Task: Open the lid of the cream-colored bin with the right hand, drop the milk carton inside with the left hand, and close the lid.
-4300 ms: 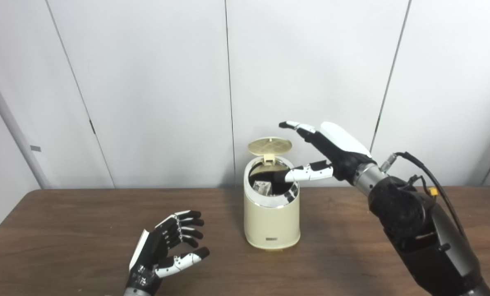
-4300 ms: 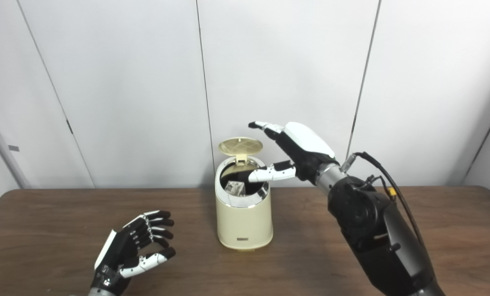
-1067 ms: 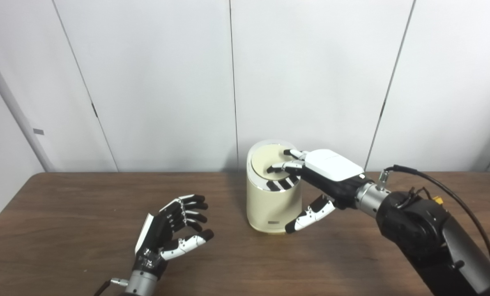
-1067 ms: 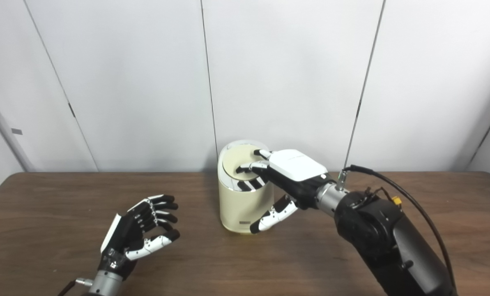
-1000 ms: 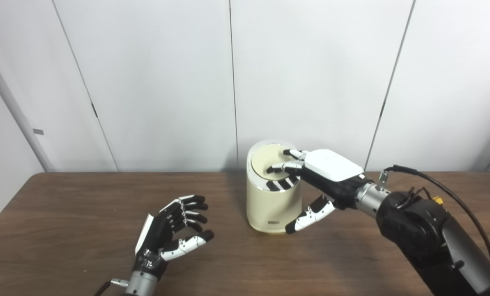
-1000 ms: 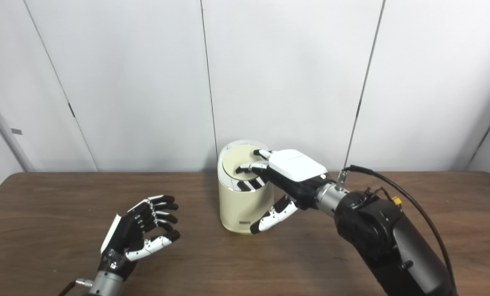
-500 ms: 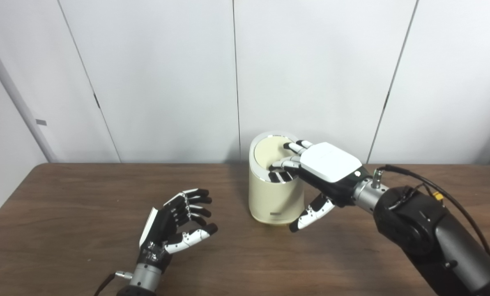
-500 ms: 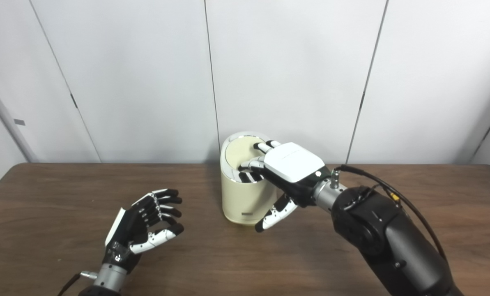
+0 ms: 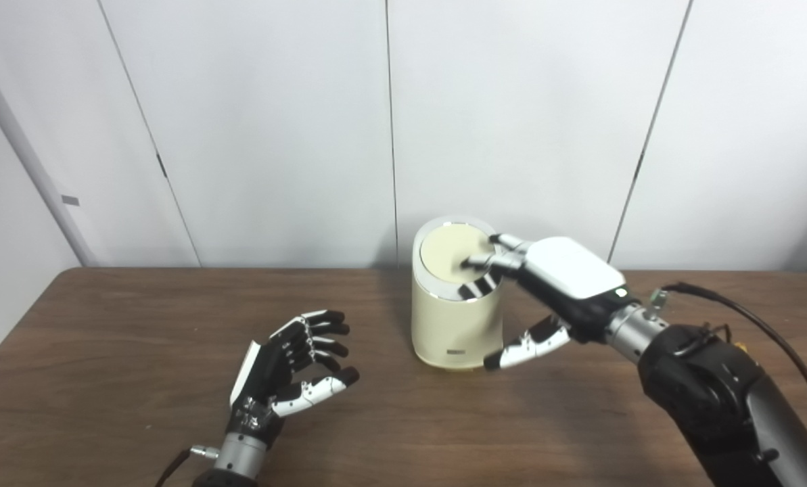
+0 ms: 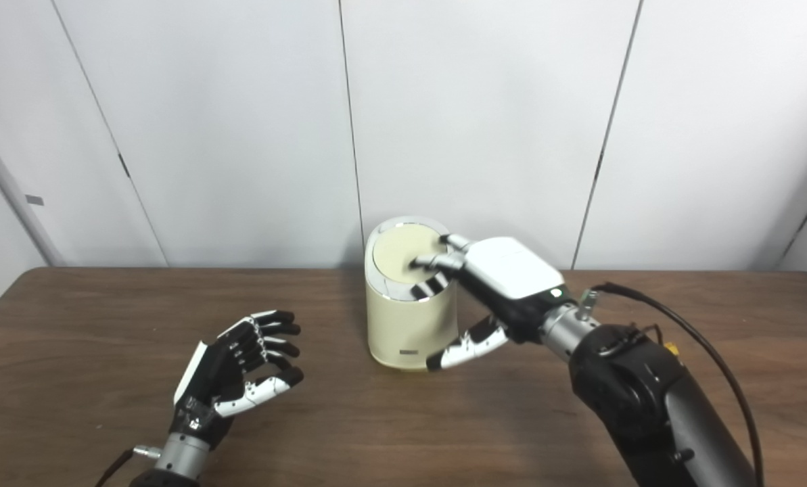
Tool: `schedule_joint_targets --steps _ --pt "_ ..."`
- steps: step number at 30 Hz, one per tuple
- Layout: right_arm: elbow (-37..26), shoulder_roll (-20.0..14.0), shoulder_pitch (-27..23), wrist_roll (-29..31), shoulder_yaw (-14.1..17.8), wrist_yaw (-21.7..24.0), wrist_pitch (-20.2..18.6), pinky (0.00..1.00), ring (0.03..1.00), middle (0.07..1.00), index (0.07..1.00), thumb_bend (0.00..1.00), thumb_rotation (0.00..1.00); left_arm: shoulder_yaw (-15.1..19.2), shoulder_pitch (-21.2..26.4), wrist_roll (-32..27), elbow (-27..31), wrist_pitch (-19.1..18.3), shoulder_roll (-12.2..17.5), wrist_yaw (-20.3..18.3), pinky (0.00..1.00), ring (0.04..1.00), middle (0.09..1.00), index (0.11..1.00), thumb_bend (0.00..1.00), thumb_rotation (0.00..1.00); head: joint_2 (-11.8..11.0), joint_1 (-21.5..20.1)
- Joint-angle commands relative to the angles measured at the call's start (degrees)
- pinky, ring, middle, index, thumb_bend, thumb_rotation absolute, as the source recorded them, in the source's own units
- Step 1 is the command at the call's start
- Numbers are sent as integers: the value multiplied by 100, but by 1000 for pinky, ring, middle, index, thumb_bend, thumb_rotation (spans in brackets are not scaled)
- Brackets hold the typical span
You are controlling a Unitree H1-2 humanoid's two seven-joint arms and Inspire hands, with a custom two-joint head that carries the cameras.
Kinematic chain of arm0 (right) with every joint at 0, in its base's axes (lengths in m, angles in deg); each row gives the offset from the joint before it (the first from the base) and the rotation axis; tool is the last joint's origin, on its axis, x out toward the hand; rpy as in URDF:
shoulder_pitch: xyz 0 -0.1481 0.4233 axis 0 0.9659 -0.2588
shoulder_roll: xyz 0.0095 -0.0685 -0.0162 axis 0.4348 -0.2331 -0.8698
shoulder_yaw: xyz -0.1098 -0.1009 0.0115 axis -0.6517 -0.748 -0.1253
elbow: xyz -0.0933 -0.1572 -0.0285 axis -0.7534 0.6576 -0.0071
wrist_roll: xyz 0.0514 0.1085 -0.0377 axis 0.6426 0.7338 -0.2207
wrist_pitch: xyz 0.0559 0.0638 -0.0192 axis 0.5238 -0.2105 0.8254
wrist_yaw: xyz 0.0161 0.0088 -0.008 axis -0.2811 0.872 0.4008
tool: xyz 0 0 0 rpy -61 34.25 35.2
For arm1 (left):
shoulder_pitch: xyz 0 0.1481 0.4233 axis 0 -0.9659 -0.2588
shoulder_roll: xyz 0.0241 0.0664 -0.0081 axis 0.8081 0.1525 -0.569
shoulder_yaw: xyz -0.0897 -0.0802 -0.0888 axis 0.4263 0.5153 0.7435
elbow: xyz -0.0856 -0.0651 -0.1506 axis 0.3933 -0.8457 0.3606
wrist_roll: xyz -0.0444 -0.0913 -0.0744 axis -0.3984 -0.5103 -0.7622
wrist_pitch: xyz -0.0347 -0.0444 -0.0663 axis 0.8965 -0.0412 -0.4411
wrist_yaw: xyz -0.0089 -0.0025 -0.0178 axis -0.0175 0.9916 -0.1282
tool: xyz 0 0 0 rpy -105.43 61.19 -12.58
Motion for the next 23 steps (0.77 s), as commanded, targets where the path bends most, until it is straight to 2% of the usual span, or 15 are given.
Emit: schedule_joint_targets --steps 1,5,6,9,13,16,23 --pt "-219 52 -100 126 283 -450 -6 798 979 885 919 657 485 5 22 -58 -26 163 3 14 464 570 679 723 798 184 2 1" --pt "-245 329 206 446 721 -740 -365 869 942 898 912 678 467 -2 21 -74 -34 200 16 -20 463 570 681 726 804 190 -1 8" --pt "-240 387 301 631 830 -771 -432 864 932 896 911 684 436 -5 18 -76 -21 196 20 -27 464 571 682 728 804 190 -4 9" --pt "-144 442 604 1062 1029 -851 -430 766 881 883 902 719 382 -7 6 -104 45 134 16 -46 470 575 686 730 806 189 -4 9" --pt "-51 522 974 1657 1185 -878 -526 762 884 913 908 749 398 -13 -3 -115 127 91 6 -57 474 578 687 727 802 176 9 18" --pt "89 603 1186 2073 1301 -1020 -383 778 889 911 912 775 346 -12 -4 -155 146 77 3 -77 475 583 689 724 811 181 11 35" --pt "504 816 1697 2714 1430 -1530 357 781 887 899 909 771 272 -3 26 -147 151 162 46 -103 479 585 694 732 821 198 0 9"
